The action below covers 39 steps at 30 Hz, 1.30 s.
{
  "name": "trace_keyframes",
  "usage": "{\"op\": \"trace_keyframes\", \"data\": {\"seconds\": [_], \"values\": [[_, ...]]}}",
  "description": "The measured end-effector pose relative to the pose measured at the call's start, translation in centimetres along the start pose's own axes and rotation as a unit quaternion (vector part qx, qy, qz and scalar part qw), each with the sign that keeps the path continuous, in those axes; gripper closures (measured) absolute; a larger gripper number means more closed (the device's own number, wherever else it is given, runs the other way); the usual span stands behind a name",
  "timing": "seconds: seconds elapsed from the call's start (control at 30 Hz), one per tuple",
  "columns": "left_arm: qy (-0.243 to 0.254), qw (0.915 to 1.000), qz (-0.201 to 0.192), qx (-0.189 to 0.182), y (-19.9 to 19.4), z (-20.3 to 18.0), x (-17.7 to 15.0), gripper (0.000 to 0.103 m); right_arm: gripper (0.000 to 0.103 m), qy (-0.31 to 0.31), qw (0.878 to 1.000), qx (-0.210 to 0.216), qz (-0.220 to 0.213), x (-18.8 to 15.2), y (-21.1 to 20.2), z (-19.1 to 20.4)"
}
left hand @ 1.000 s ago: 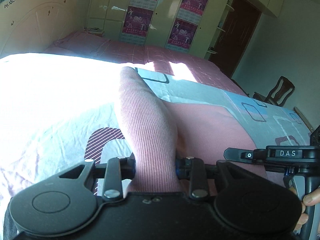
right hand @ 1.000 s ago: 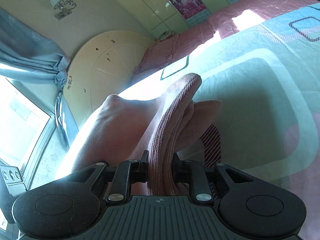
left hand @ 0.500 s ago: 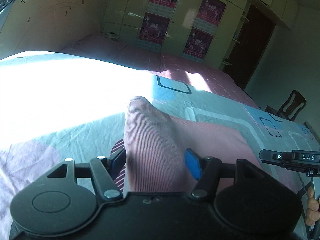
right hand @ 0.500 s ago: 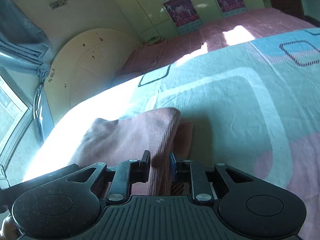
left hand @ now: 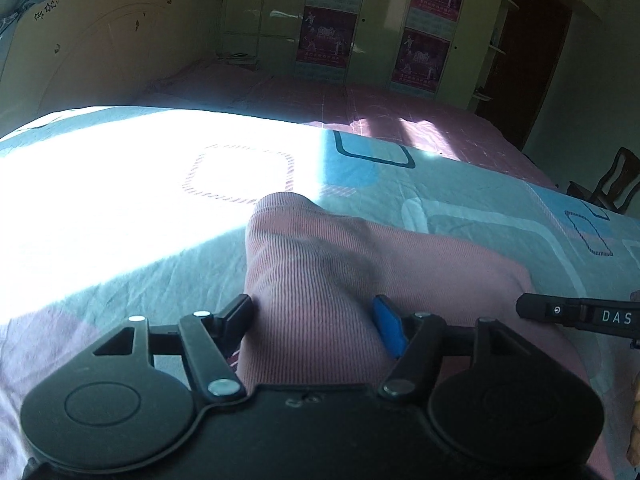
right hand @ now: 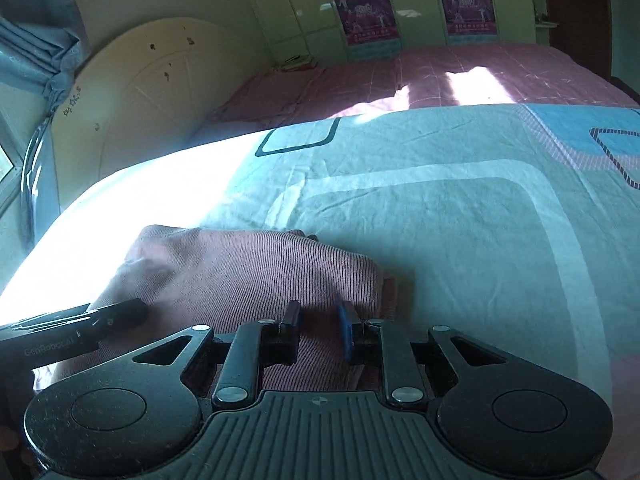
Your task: Fold small clothes
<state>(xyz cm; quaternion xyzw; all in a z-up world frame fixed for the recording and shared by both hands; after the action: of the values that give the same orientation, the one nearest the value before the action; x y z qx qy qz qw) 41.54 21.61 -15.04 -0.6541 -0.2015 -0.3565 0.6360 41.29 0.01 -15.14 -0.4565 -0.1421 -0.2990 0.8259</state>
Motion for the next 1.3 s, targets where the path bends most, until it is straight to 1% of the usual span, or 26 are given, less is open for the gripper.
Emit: {"op": "trace_keyframes", "data": {"seconds": [0.07, 0.13, 0.3, 0.33, 0.4, 0.47, 0.57, 0.63, 0.7, 0.77, 0.9, 1.03, 1.17, 1.23, 1.3], "values": [[0.004, 1.0000, -0.004, 0.003, -1.2, -0.4, -0.1, 0.040, 0.083, 0.001, 1.000, 0.014, -0.009, -0.1, -1.7, 0.5], [0.012, 0.9999, -0.005, 0.008, -2.4, -1.0, -0.3, 0.040, 0.083, -0.014, 1.000, 0.023, -0.015, -0.5, -3.3, 1.2], [0.033, 0.9994, -0.008, 0.010, -5.6, -2.7, -2.1, 0.040, 0.083, -0.016, 0.999, 0.032, -0.013, -2.8, -5.7, 1.7], [0.044, 0.9989, -0.006, 0.015, -5.9, -3.1, -2.5, 0.040, 0.083, -0.020, 0.999, 0.030, -0.011, -3.3, -5.7, 1.8], [0.069, 0.9972, 0.001, 0.027, -5.7, -3.8, -3.2, 0.040, 0.083, -0.035, 0.999, 0.009, -0.004, -4.4, -5.1, 1.8], [0.078, 0.9964, 0.002, 0.034, -5.3, -4.0, -3.6, 0.040, 0.083, -0.035, 0.999, -0.010, 0.008, -5.2, -3.9, 1.2], [0.076, 0.9964, 0.003, 0.039, -5.4, -4.0, -3.6, 0.039, 0.083, -0.037, 0.999, -0.021, 0.005, -5.6, -3.5, 1.1], [0.070, 0.9967, 0.005, 0.041, -5.8, -4.1, -3.4, 0.040, 0.083, -0.036, 0.999, -0.017, 0.000, -5.7, -4.4, 1.4], [0.066, 0.9971, 0.001, 0.038, -7.2, -4.1, -3.8, 0.040, 0.083, -0.040, 0.999, -0.008, -0.005, -6.0, -5.6, 1.7], [0.067, 0.9971, -0.001, 0.036, -8.1, -4.2, -4.1, 0.040, 0.083, -0.052, 0.999, -0.004, -0.012, -6.7, -7.0, 2.1], [0.056, 0.9980, 0.001, 0.031, -9.8, -4.4, -5.5, 0.040, 0.083, -0.069, 0.998, -0.002, -0.012, -8.6, -8.8, 2.3], [0.061, 0.9976, 0.008, 0.032, -10.3, -4.9, -7.2, 0.039, 0.083, -0.082, 0.996, -0.019, -0.015, -10.5, -9.7, 1.7], [0.066, 0.9971, 0.016, 0.034, -10.0, -5.3, -8.1, 0.039, 0.083, -0.069, 0.996, -0.050, -0.003, -12.0, -8.7, 0.1], [0.063, 0.9972, 0.017, 0.035, -10.1, -5.3, -8.2, 0.039, 0.083, -0.059, 0.997, -0.051, 0.000, -12.5, -8.5, -0.2], [0.061, 0.9974, 0.017, 0.035, -10.2, -5.3, -8.1, 0.039, 0.083, -0.052, 0.997, -0.051, -0.009, -12.5, -9.0, 0.1]]}}
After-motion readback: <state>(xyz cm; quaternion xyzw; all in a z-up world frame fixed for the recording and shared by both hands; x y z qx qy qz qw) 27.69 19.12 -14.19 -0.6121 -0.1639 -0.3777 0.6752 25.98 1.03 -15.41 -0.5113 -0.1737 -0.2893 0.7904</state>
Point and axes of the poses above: each gripper's, at about its wrist camera, not at the fingertips, and y roughly the way its jaws point, z to its left, x to its top, the point moved 5 cm from there along y, roughly the way its jaws point, and after that the axes turned 15 degrees about y, right-handed, at the moved point
